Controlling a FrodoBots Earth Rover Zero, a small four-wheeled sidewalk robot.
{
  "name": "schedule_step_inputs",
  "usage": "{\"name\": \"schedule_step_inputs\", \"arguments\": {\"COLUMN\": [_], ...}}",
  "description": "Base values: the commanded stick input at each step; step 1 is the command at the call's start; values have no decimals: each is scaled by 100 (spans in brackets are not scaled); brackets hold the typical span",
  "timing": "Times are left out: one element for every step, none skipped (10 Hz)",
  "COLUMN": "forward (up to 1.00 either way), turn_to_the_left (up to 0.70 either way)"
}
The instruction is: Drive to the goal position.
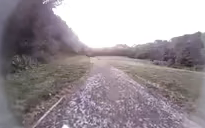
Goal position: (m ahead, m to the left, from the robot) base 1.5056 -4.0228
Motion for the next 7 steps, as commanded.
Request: {"name": "schedule_step_inputs", "arguments": {"forward": [50,50,50,50,50,50,50], "turn_to_the_left": [0,-35,-45,-36,-4,0,0]}}
